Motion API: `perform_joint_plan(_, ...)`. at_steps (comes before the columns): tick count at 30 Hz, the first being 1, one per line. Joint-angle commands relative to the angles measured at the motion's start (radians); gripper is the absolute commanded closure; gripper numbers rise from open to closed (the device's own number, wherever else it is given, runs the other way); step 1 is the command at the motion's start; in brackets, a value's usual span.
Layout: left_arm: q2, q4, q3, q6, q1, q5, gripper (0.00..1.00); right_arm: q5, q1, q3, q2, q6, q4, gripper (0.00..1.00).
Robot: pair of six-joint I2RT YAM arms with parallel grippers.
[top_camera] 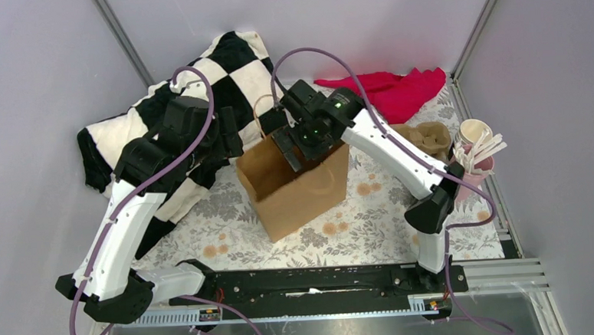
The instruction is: Pack the takeout coffee
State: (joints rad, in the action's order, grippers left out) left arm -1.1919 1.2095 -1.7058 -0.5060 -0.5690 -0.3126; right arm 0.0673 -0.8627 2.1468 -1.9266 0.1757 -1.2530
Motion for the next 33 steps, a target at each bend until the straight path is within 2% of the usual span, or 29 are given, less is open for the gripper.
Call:
perform_joint_plan(1, 0.025, -0.053, 0.012, 0.007, 0.005, 0.011, 0.17, -0.052, 0.001, 0.089, 0.124, 0.034, -0.027, 0.00)
perform_joint_plan(6, 0.030, -0.086, 0.051, 0.003, 0.005, 0.066, 0.17, -0.034, 0.002, 0.007, 0.180, 0.064, 0.028, 0.00)
perform_joint_plan(12, 0.049, -0.091, 0.058, 0.005, 0.004, 0.069, 0.17, -0.066, 0.001, 0.162, 0.201, 0.099, 0.083, 0.00)
perform_joint_plan(17, 0.060, -0.089, 0.054, 0.009, 0.004, 0.060, 0.17, -0.058, 0.001, 0.207, 0.300, 0.113, 0.222, 0.00)
perform_joint_plan(20, 0.070, -0.087, 0.057, 0.009, 0.005, 0.056, 0.17, 0.083, 0.001, 0.177, 0.373, 0.126, 0.299, 0.00)
perform_joint_plan(23, 0.080, -0.080, 0.065, 0.003, 0.004, 0.054, 0.17, 0.335, 0.008, 0.098, 0.442, 0.113, 0.308, 0.00)
perform_joint_plan(25, 0.085, -0.071, 0.064, -0.001, 0.005, 0.053, 0.17, 0.493, 0.044, 0.071, 0.463, 0.107, 0.261, 0.00)
perform_joint_plan(28, 0.093, -0.055, 0.057, -0.004, 0.004, 0.047, 0.17, 0.561, 0.140, 0.009, 0.489, 0.073, 0.221, 0.00)
perform_joint_plan(30, 0.097, -0.045, 0.053, -0.005, 0.005, 0.044, 0.17, 0.531, 0.245, -0.050, 0.509, 0.080, 0.204, 0.00)
perform_joint_plan(33, 0.100, -0.033, 0.046, -0.005, 0.005, 0.043, 0.16, 0.403, 0.404, -0.172, 0.519, 0.090, 0.173, 0.00)
